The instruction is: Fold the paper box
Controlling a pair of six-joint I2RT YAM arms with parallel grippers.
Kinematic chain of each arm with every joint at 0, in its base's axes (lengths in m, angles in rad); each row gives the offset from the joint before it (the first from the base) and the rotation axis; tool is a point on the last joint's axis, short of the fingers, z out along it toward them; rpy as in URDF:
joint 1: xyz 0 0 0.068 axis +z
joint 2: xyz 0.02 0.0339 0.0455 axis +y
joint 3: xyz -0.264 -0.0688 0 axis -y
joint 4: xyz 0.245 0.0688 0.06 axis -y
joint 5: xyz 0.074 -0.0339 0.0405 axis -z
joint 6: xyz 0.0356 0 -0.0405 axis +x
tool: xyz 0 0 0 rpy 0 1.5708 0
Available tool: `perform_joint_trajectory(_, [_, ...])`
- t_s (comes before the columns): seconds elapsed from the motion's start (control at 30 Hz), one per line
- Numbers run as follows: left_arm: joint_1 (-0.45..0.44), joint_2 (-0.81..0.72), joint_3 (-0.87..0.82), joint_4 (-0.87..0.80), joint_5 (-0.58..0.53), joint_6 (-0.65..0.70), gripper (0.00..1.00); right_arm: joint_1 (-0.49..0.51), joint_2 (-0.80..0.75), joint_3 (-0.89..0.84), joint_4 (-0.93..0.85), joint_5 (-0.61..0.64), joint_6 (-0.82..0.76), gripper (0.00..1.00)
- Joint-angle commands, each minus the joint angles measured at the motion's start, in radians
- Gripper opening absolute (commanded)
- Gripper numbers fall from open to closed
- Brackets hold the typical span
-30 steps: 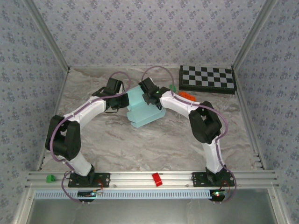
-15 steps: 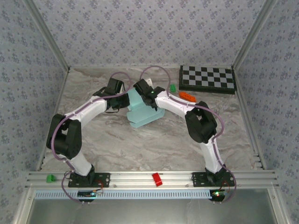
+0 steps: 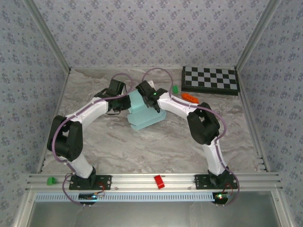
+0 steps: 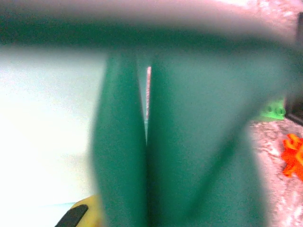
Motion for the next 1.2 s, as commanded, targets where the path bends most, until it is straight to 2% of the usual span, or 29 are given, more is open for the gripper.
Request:
perform_joint_trajectory(0.0, [0.005,0.004,0.03,-0.023,0.001,-0.012,0.0,-0.025,-0.035,-0.05,0.016,-0.039,-0.038,0.04])
perform_joint_trajectory(0.13, [0.004,0.006,0.029,-0.02,0.001,-0.016,0.0,-0.022,-0.044,-0.043,0.021,-0.083,-0.037,0.07])
perform_joint_trajectory(0.53, [0.004,0.019,0.028,-0.019,-0.006,-0.021,0.0,-0.018,-0.071,-0.048,0.042,-0.174,-0.044,0.24])
perform_joint_trajectory(0.8, [0.005,0.028,0.026,-0.022,-0.007,-0.018,0.0,-0.02,-0.086,-0.025,0.032,-0.182,-0.047,0.34])
perform_joint_trajectory(1.17, [0.004,0.031,0.029,-0.027,-0.01,-0.014,0.0,-0.038,-0.096,0.021,0.0,-0.182,-0.035,0.41])
